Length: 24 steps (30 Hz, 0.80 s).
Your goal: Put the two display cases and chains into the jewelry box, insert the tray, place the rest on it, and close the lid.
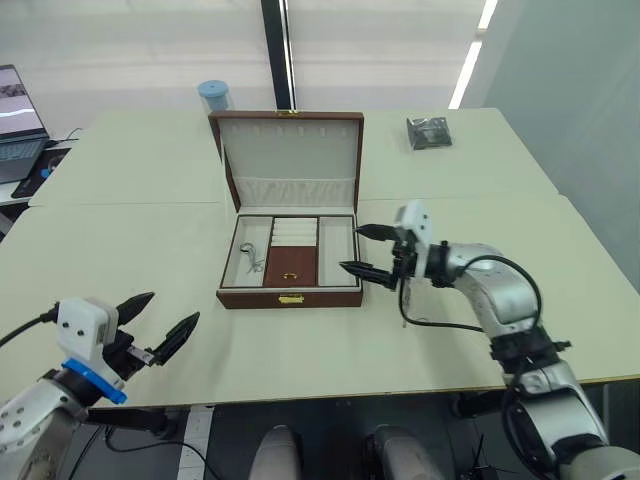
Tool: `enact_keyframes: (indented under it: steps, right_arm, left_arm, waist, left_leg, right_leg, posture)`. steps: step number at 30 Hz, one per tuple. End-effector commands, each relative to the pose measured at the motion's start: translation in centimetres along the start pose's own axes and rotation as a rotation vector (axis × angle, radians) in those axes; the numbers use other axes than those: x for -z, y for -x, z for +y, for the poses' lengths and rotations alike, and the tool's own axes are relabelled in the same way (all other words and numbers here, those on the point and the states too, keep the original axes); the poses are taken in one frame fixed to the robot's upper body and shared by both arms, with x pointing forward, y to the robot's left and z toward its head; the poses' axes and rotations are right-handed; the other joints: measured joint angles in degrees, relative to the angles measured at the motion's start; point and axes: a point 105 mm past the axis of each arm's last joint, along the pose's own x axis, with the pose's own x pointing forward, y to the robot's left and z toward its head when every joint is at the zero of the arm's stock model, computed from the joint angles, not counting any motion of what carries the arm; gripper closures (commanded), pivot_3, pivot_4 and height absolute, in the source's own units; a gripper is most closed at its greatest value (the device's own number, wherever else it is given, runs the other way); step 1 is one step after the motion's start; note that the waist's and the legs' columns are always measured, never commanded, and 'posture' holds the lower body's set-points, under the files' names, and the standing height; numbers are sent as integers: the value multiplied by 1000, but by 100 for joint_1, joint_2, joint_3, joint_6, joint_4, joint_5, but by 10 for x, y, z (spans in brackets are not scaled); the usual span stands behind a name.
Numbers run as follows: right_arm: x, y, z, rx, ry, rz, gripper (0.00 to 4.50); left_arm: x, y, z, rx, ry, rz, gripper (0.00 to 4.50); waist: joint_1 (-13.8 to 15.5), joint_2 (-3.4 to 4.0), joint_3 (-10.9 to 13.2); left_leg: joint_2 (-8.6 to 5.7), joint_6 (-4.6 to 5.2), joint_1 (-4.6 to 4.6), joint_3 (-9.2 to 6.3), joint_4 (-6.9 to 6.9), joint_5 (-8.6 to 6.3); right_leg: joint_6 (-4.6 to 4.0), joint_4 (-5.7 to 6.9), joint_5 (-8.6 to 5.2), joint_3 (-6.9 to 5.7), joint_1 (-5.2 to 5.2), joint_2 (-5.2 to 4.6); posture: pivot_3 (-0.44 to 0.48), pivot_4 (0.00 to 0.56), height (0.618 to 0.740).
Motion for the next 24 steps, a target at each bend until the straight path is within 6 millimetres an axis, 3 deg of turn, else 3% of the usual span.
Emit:
enact_keyframes:
  steps: [1,8,16,24]
  right_arm:
    - [-7,37,-12,88,36,-7,29]
    - [23,117,-22,267,4,105,29]
    - [49,161,-25,428,-29,152,29]
    - [66,188,-28,496,-33,206,29]
  left_arm:
    - [-14,0,13,5,-40,-8,0]
    - [-21,2,47,-2,-68,27,0]
    - [-21,2,74,-14,-82,51,0]
    - [-20,2,81,-9,-89,61,0]
  waist:
    - [-3,-1,1]
    - [-11,-3,5]
    - [-29,-4,7]
    - [-18,-6,9]
  left_leg:
    - [0,0,0,2,0,0]
    - [5,0,4,16,-5,0]
    - [4,0,9,22,-6,0]
    - [2,-1,7,35,-5,0]
  right_leg:
    - [0,0,0,1,0,-1]
    - [0,-1,-1,-2,-1,5]
    - [1,1,-1,12,-2,4]
    - [1,0,-1,9,-1,1]
  posture:
    - [0,150,740]
    - [0,150,740]
    - [0,150,740]
    - [0,150,740]
